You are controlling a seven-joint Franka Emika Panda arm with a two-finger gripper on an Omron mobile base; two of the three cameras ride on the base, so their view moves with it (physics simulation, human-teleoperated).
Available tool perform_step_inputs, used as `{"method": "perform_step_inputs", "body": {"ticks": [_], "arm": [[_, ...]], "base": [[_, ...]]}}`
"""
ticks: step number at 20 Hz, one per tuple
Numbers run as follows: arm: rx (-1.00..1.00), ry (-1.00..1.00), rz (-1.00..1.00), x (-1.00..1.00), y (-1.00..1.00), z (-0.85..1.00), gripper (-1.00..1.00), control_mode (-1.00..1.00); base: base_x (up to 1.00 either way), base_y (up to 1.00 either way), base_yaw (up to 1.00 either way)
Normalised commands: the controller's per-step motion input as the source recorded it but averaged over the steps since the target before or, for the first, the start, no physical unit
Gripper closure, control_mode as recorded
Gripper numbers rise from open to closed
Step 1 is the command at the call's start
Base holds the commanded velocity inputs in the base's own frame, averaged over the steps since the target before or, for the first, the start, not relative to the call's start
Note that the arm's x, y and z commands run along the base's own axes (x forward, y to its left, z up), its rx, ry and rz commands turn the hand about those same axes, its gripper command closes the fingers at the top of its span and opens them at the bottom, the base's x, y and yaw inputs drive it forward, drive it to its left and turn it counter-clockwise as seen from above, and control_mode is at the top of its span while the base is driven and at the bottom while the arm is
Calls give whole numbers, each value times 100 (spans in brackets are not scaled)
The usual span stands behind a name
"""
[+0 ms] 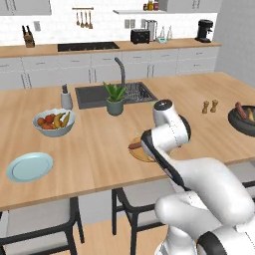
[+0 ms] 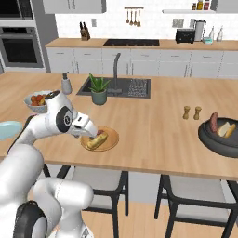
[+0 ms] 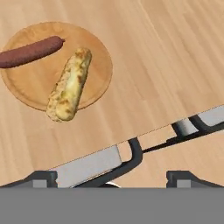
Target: Place one bun and one sausage from the bowl on each plate.
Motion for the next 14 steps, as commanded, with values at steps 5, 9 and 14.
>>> {"method": "perform_step_inputs", "body": {"ticks": [5, 9, 14], "arm": [[-1, 0, 47, -91, -8, 13, -100, -100], [1, 0, 35, -48, 0, 23, -100, -100], [4, 0, 18, 0, 0, 52, -100, -100]], "base": [[0, 0, 0], [0, 0, 0], [0, 0, 0]]}}
